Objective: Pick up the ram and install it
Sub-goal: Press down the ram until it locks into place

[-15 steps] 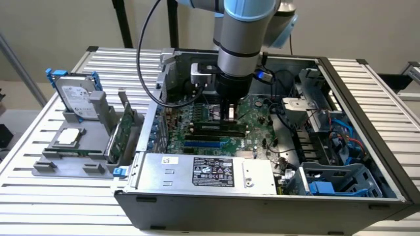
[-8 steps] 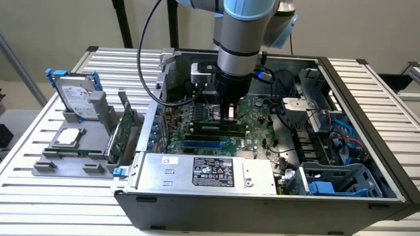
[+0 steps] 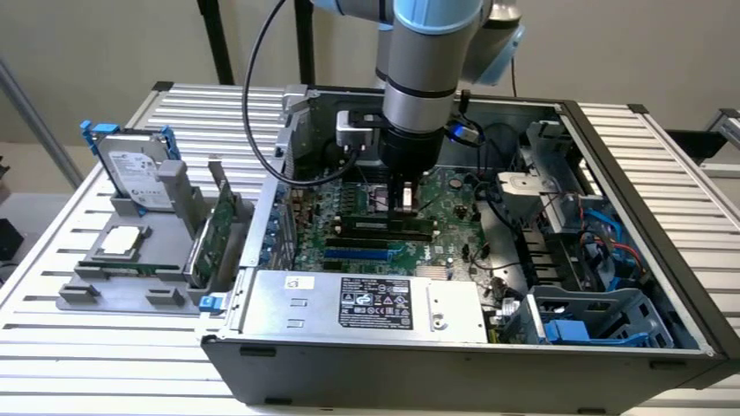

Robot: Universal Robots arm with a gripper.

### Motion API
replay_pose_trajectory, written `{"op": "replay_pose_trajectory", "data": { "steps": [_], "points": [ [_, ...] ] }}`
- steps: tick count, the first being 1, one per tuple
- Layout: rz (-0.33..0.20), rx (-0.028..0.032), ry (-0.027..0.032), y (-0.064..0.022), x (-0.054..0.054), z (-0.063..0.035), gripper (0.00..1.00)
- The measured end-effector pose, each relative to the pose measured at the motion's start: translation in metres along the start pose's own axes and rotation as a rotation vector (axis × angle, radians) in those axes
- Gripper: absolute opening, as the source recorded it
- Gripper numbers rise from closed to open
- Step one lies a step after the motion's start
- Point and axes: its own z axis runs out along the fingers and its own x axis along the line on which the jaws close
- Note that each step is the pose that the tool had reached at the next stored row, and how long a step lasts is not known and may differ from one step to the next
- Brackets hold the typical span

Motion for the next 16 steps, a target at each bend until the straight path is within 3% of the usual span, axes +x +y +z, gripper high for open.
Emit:
{"op": "replay_pose_trajectory", "data": {
  "steps": [10, 16],
  "points": [
    [0.0, 0.0135, 0.002, 0.0022, -0.0022, 0.0006, 0.0],
    [0.0, 0.0156, 0.0036, 0.0039, -0.0027, 0.0014, 0.0]
  ]
}}
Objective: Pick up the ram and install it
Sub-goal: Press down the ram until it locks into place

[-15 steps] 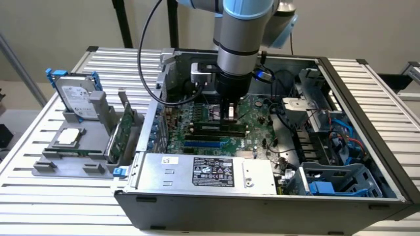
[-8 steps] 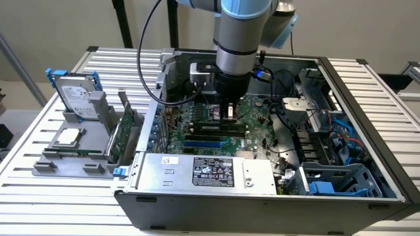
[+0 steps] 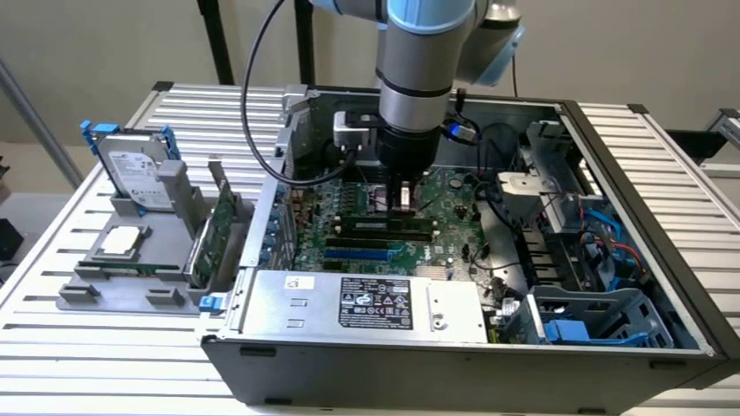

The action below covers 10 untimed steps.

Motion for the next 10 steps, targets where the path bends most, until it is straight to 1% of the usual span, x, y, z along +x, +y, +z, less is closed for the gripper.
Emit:
{"op": "replay_pose_trajectory", "data": {
  "steps": [5, 10],
  "points": [
    [0.0, 0.0004, 0.0024, 0.0004, -0.0003, 0.001, 0.0],
    [0.0, 0.0005, 0.0035, 0.0004, -0.0004, 0.0019, 0.0]
  ]
}}
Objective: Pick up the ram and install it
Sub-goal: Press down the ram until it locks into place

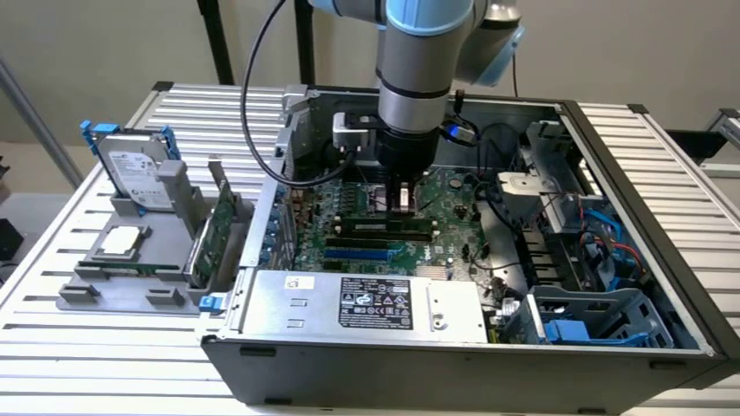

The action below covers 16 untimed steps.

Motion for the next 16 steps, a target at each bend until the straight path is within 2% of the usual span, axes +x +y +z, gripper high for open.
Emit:
{"op": "replay_pose_trajectory", "data": {
  "steps": [6, 16],
  "points": [
    [0.0, 0.0001, 0.0006, 0.0, 0.0, 0.0001, 0.0],
    [0.001, 0.0001, 0.0055, 0.0, -0.0001, 0.0009, 0.0]
  ]
}}
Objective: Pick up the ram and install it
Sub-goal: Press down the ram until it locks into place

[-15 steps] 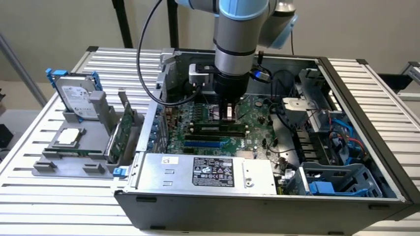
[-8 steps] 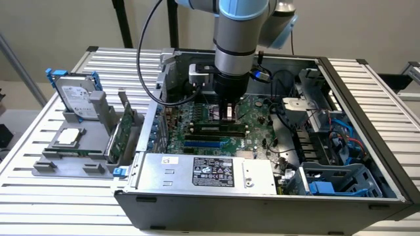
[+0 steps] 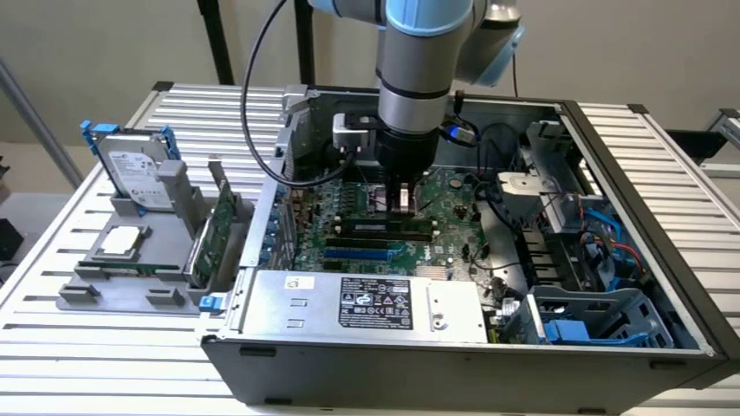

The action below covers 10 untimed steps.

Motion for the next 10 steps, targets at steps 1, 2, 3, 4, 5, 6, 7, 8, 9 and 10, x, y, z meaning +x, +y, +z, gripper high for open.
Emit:
{"op": "replay_pose_trajectory", "data": {
  "steps": [1, 2, 3, 4, 5, 6, 7, 8, 9, 10],
  "points": [
    [0.0, 0.0, 0.0005, 0.0, 0.0, 0.0003, 0.0],
    [0.0, -0.0001, 0.0011, 0.0, 0.0, 0.0005, 0.0],
    [0.0, -0.0002, 0.0015, 0.0, 0.0, 0.0006, 0.0],
    [0.0, -0.0002, 0.0017, 0.0, 0.0, 0.0007, 0.0],
    [0.0, -0.0002, 0.0018, 0.0, 0.0, 0.0008, 0.0],
    [0.0, -0.0002, 0.0018, 0.0, 0.0, 0.0008, 1.0],
    [0.0, -0.0001, 0.0016, 0.0, 0.0, 0.0008, 1.0],
    [0.0, -0.0001, 0.0016, 0.0, 0.0, 0.0009, 1.0],
    [0.0, -0.0001, 0.0015, 0.0, 0.0, 0.0009, 1.0],
    [0.0, -0.0001, 0.0015, 0.0, 0.0, 0.0006, 1.0]
  ]
}}
